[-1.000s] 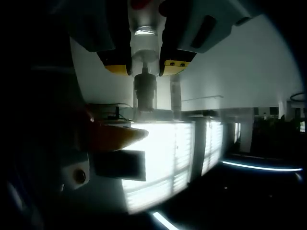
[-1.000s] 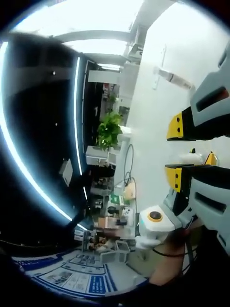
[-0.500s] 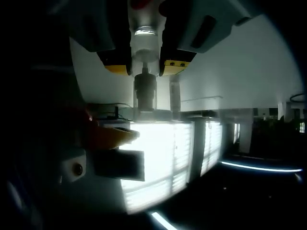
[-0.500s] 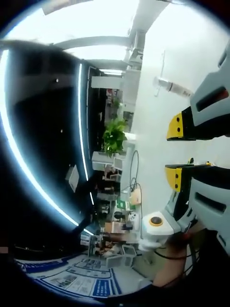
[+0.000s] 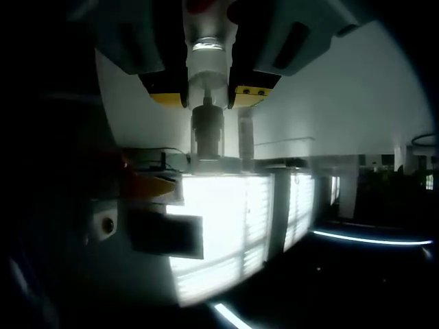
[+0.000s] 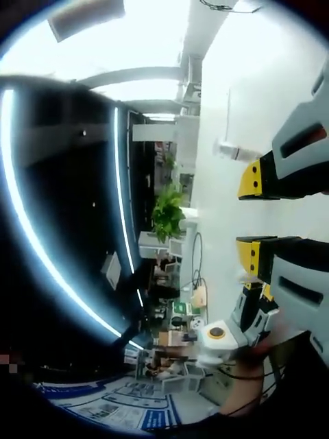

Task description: Clamp pump bottle remove cover press pump head put on cover

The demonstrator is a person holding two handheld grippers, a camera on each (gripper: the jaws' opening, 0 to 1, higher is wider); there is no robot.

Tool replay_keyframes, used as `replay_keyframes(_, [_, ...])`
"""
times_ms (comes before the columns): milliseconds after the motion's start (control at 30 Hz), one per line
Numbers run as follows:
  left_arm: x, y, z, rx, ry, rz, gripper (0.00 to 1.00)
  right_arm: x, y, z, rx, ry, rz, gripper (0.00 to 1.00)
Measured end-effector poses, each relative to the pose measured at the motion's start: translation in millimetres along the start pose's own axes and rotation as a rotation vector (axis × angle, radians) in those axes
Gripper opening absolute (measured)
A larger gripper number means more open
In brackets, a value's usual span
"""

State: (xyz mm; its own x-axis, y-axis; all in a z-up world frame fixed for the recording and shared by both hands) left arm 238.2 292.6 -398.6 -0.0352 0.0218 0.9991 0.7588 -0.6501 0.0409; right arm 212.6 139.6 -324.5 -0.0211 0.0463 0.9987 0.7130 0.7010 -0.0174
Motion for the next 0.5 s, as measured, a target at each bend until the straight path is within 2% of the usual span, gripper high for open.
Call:
replay_keyframes(200, [0.3, 0, 0.6, 0.009, 0.0, 0.0, 0.15, -6.2, -8, -11, -0.018, -0.014, -0.021, 0.16])
replay_keyframes(233, [0.3, 0, 0.8, 0.011, 0.001, 0.0, 0.15, -7.5, -7, -11, 0.0, -0.02, -0.053, 0.16])
replay_keyframes(267, [0.2, 0, 1.4, 0.012, 0.001, 0.0, 0.15, -11.2, -7, -10, 0.018, -0.01, -0.059, 0.16])
replay_keyframes(500, [0.7, 0, 3.7, 0.033, 0.002, 0.0, 0.15, -21.4, -7, -11, 0.027, -0.023, -0.052, 0.16])
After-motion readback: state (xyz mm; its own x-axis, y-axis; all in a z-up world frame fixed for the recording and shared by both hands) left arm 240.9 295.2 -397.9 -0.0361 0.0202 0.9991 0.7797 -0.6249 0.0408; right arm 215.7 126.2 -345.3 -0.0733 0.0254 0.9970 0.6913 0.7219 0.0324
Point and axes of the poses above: the point that each gripper's makers call its tool centre point, and the gripper's own axes: y roughly forward along the fingers, z roughly to its left, x roughly out of its top, the point moved 5 cm from there along -y, roughly backward along the fingers, and after that the axes turned 14 degrees about x, right-handed, at the moved point
